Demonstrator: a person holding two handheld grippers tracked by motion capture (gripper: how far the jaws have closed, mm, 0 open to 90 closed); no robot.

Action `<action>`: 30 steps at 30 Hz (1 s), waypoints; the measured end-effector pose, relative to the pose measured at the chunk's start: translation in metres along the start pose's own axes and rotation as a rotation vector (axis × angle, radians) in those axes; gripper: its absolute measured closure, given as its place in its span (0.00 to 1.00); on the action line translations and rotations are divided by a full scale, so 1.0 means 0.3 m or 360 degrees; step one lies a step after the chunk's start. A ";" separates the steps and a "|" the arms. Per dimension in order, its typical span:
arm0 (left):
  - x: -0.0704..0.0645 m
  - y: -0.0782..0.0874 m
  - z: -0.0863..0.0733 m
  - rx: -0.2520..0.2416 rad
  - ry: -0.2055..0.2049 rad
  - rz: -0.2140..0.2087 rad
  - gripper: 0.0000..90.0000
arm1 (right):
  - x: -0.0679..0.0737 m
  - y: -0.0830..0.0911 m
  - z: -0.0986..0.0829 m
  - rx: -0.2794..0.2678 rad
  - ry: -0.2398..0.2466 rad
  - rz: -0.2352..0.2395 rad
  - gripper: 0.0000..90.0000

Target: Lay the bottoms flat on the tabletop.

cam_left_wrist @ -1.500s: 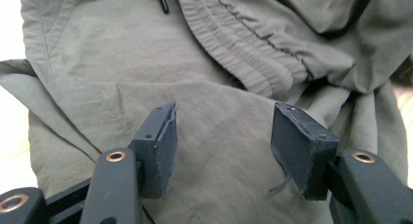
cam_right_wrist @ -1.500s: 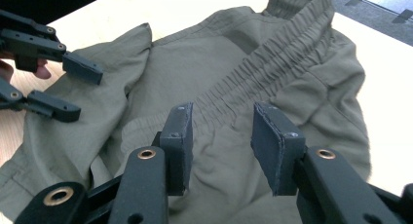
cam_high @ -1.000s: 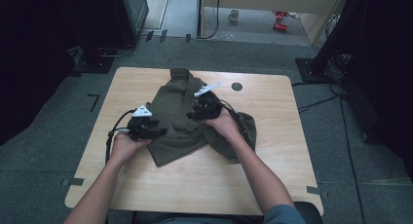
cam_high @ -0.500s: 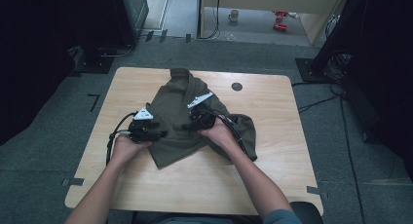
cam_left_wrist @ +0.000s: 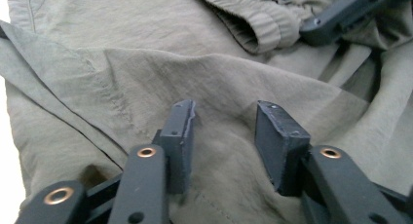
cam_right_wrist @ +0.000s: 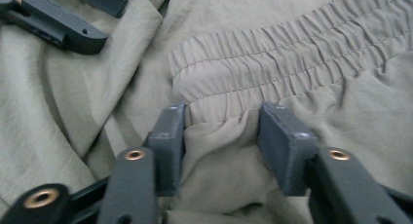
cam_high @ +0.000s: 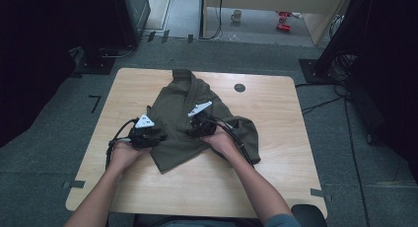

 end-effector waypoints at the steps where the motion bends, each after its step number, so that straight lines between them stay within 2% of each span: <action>1: -0.002 0.001 -0.002 -0.0004 -0.0003 0.0002 0.73 | 0.000 0.003 0.000 0.0005 0.0008 -0.0001 0.71; 3: -0.005 0.005 -0.004 0.0002 0.0008 -0.0008 0.81 | 0.000 0.008 0.004 0.0009 -0.0004 0.0000 0.82; 6: -0.007 0.008 -0.008 0.0002 0.0034 -0.0009 0.89 | -0.006 0.016 0.009 0.0023 -0.0027 -0.0012 0.91; 10: -0.007 0.016 -0.013 0.0018 0.0060 -0.0013 0.95 | -0.019 0.044 0.028 0.0028 -0.0075 0.0004 0.94; 13: -0.006 0.022 -0.016 0.0028 0.0083 -0.0016 0.97 | -0.044 0.094 0.059 -0.0039 -0.0122 0.0002 0.94; 20: -0.003 0.043 -0.027 0.0078 0.0082 -0.0002 0.99 | -0.146 0.218 0.105 -0.0167 -0.0182 -0.0068 0.94; 22: 0.003 0.052 -0.033 0.0084 0.0118 -0.0004 0.99 | -0.181 0.250 0.111 -0.0197 -0.0202 -0.0092 0.94; 25: 0.006 0.065 -0.043 0.0095 0.0125 -0.0003 1.00 | -0.233 0.292 0.108 -0.0250 -0.0254 -0.0120 0.94; 27: 0.006 0.077 -0.051 0.0103 0.0119 0.0008 1.00 | -0.267 0.314 0.097 -0.0277 -0.0315 -0.0128 0.94; 30: 0.010 0.095 -0.066 0.0108 0.0105 0.0015 1.00 | -0.322 0.338 0.076 -0.0270 -0.0368 -0.0168 0.94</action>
Point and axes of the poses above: each handheld gripper's, and its own axes: y roughly backward along the jaws, z roughly out of its top, x roughly to its left, the point moved 7 cm from there along -y, roughly forward along the jaws, and after that the axes turned 7 degrees about -z, right-handed, at the moved point
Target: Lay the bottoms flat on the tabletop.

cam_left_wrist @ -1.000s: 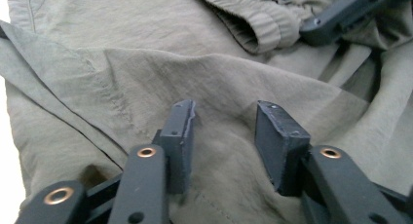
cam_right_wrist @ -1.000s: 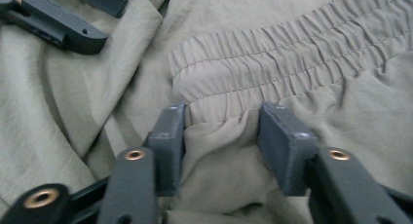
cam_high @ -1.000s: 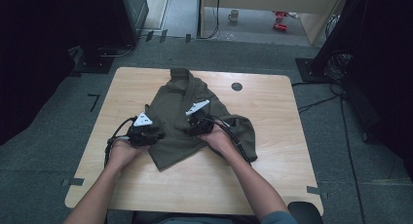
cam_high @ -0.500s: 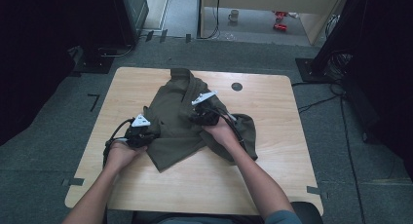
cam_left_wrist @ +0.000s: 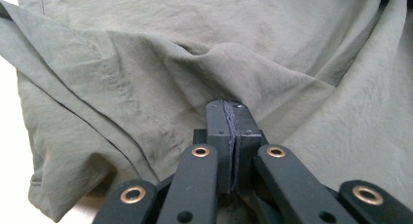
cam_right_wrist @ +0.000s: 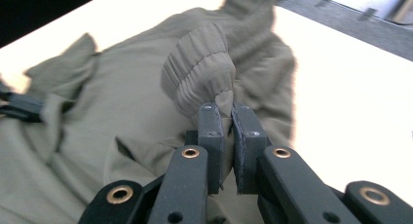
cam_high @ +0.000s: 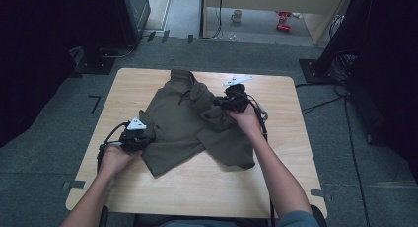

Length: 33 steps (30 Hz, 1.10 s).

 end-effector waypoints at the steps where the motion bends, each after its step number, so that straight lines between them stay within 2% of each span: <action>1: 0.002 0.006 -0.005 0.0003 0.0002 0.0000 1.00 | -0.019 0.007 0.000 -0.0004 -0.0010 -0.0019 0.94; 5: 0.008 0.027 -0.025 0.0005 0.0014 -0.0003 1.00 | -0.090 0.028 0.006 -0.0018 -0.0036 -0.0083 0.94; 8: 0.008 0.040 -0.039 0.0010 0.0018 -0.0013 1.00 | -0.143 0.037 0.006 -0.0075 -0.0061 -0.0140 0.94; 11: 0.006 0.052 -0.052 0.0014 0.0015 -0.0013 1.00 | -0.196 0.035 -0.015 -0.0077 -0.0131 -0.0178 0.94; 16: 0.013 0.067 -0.066 0.0007 0.0037 -0.0019 1.00 | -0.285 0.037 -0.035 -0.0123 -0.0148 -0.0283 0.94; 19: 0.015 0.067 -0.066 0.0001 0.0050 -0.0022 1.00 | -0.341 0.030 -0.058 -0.0123 -0.0188 -0.0339 0.94; 22: 0.015 0.067 -0.066 0.0002 0.0070 -0.0037 1.00 | -0.390 0.019 -0.087 -0.0111 -0.0248 -0.0363 0.93; 24: 0.013 0.067 -0.066 0.0004 0.0082 -0.0056 1.00 | -0.422 0.013 -0.105 -0.0108 -0.0259 -0.0391 0.93; 28: 0.000 0.068 -0.070 0.0019 0.0070 -0.0080 1.00 | -0.482 -0.005 -0.140 -0.0096 -0.0293 -0.0458 0.93; 29: -0.005 0.069 -0.072 0.0016 0.0072 -0.0085 0.99 | -0.495 -0.010 -0.146 -0.0086 -0.0288 -0.0477 0.93; 31: -0.011 0.072 -0.077 0.0018 0.0071 -0.0100 0.99 | -0.523 -0.026 -0.151 0.0012 -0.0325 -0.0468 0.93; 33: -0.015 0.073 -0.078 0.0008 0.0078 -0.0107 0.99 | -0.546 -0.038 -0.142 0.0017 -0.0316 -0.0500 0.93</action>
Point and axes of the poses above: each handheld gripper's, and its own axes: y roughly backward along the jaws, z roughly out of its top, x roughly to its left, the point moved 7 cm from there along -y, roughly forward along the jaws, and after that the axes turned 7 degrees about -z, right-handed, at the moved point
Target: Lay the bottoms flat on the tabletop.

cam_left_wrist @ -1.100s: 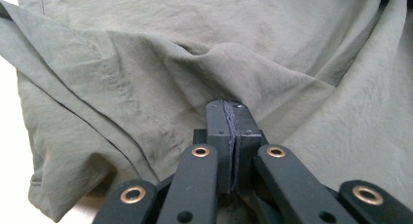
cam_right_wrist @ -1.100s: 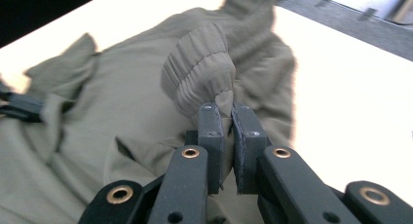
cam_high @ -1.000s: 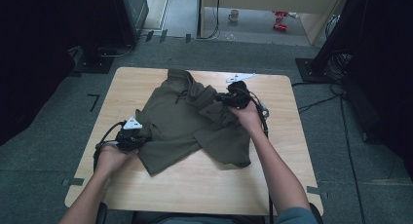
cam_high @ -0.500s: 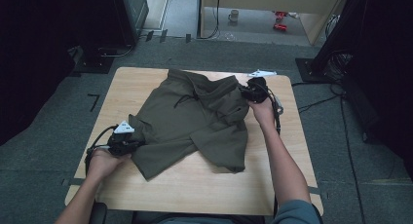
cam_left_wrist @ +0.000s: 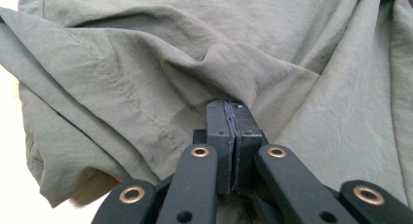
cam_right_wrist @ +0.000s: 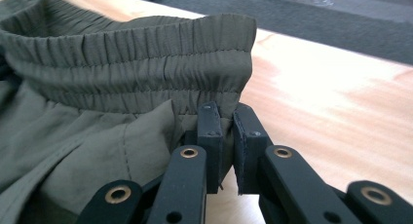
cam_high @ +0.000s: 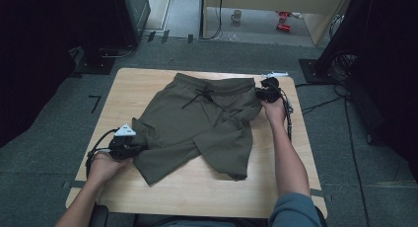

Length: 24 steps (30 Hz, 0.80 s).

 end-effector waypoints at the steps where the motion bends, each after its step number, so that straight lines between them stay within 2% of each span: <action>1: -0.001 0.000 0.000 -0.0001 -0.0001 0.0000 0.98 | -0.005 -0.010 0.007 0.0005 0.0004 -0.0014 0.93; 6: 0.001 0.001 0.004 -0.0028 0.0018 -0.0043 0.93 | -0.014 -0.060 0.022 0.0055 0.0053 -0.0091 0.92; 8: 0.002 0.007 0.008 -0.0052 0.0011 -0.0043 0.88 | -0.016 -0.071 0.022 0.0045 0.0070 -0.0128 0.86; 12: 0.002 0.018 0.017 -0.0097 0.0025 -0.0058 0.85 | -0.023 -0.069 0.019 0.0067 0.0100 -0.0174 0.73; 15: -0.001 0.027 0.029 -0.0128 0.0013 -0.0053 0.82 | -0.044 -0.041 0.033 0.0022 0.0047 -0.0182 0.67; 18: -0.007 0.037 0.047 -0.0163 -0.0011 -0.0042 0.78 | -0.052 -0.004 0.047 -0.0003 -0.0004 -0.0144 0.67; 20: -0.011 0.041 0.062 -0.0187 -0.0037 -0.0034 0.75 | -0.041 0.023 0.051 0.0002 -0.0004 -0.0109 0.70; 22: -0.013 0.041 0.079 -0.0193 -0.0053 -0.0028 0.74 | -0.026 0.052 0.050 -0.0034 0.0024 -0.0101 0.75; 24: -0.016 0.042 0.100 -0.0199 -0.0069 -0.0026 0.73 | -0.011 0.080 0.042 -0.0050 -0.0010 -0.0093 0.80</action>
Point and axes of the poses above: each handheld gripper's, and its own axes: y roughly backward along the jaws, z roughly out of its top, x roughly to its left, the point moved 7 cm from there along -y, roughly forward along the jaws, and after that the axes turned 7 degrees about -z, right-handed, at the moved point
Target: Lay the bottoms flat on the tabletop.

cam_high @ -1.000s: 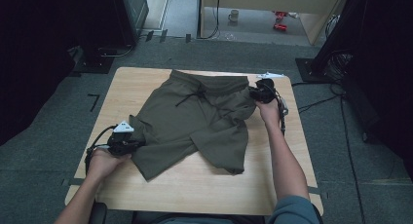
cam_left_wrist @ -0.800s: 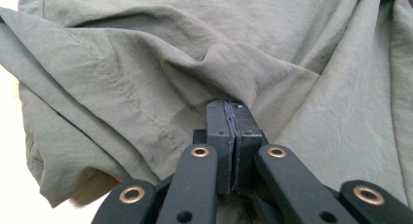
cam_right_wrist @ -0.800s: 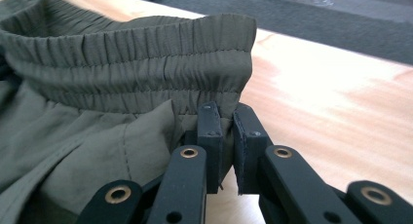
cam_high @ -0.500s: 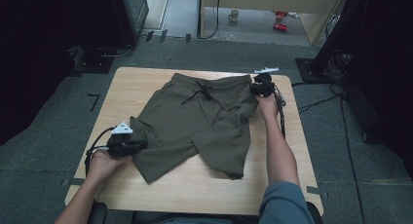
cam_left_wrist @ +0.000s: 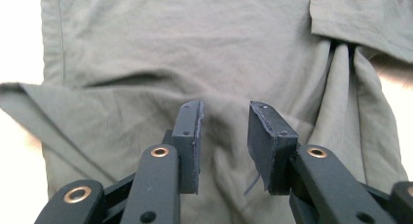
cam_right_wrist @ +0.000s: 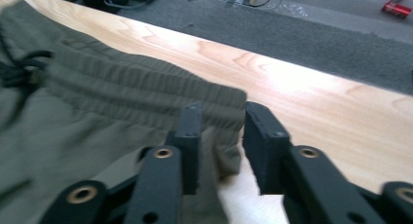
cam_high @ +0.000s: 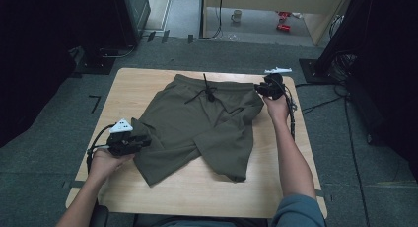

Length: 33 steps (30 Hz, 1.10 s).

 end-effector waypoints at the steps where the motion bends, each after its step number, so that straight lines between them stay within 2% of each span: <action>1: -0.002 0.000 0.012 -0.0007 -0.0006 -0.0003 0.73 | 0.008 0.013 -0.003 -0.0016 -0.0018 0.0018 0.81; 3: -0.002 -0.002 0.032 -0.0010 -0.0033 -0.0005 0.73 | 0.026 0.037 -0.013 -0.0012 0.0006 0.0034 0.84; 9: 0.005 -0.033 0.073 0.0027 -0.0037 -0.0014 0.74 | 0.091 0.118 -0.050 -0.0018 0.0086 0.0106 0.87; 12: 0.005 -0.061 0.102 0.0015 -0.0076 -0.0016 0.72 | 0.121 0.145 -0.087 -0.0014 0.0100 0.0151 0.86; 15: 0.009 -0.090 0.133 0.0006 -0.0103 -0.0025 0.69 | 0.148 0.163 -0.129 -0.0008 0.0130 0.0175 0.85; 18: 0.021 -0.123 0.162 -0.0008 -0.0075 -0.0052 0.68 | 0.170 0.176 -0.164 -0.0010 0.0125 0.0208 0.82; 22: 0.057 -0.168 0.189 0.0018 -0.0091 -0.0018 0.65 | 0.198 0.197 -0.202 -0.0003 0.0136 0.0243 0.77; 28: 0.132 -0.232 0.201 0.0051 -0.0040 0.0044 0.64 | 0.249 0.200 -0.265 0.0040 0.0182 0.0273 0.67; 31: 0.156 -0.255 0.187 0.0055 -0.0029 0.0066 0.64 | 0.265 0.177 -0.298 0.0075 0.0208 0.0256 0.66; 33: 0.168 -0.267 0.172 0.0080 0.0005 0.0068 0.64 | 0.270 0.152 -0.317 0.0117 0.0208 0.0253 0.66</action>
Point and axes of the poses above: each handheld gripper's, and its own axes: y roughly backward along the jaws, z roughly out of its top, x roughly to its left, the point moved 7 cm from there along -y, roughly forward along the jaws, and after that the axes turned 7 degrees about -z, right-handed, at the moved point
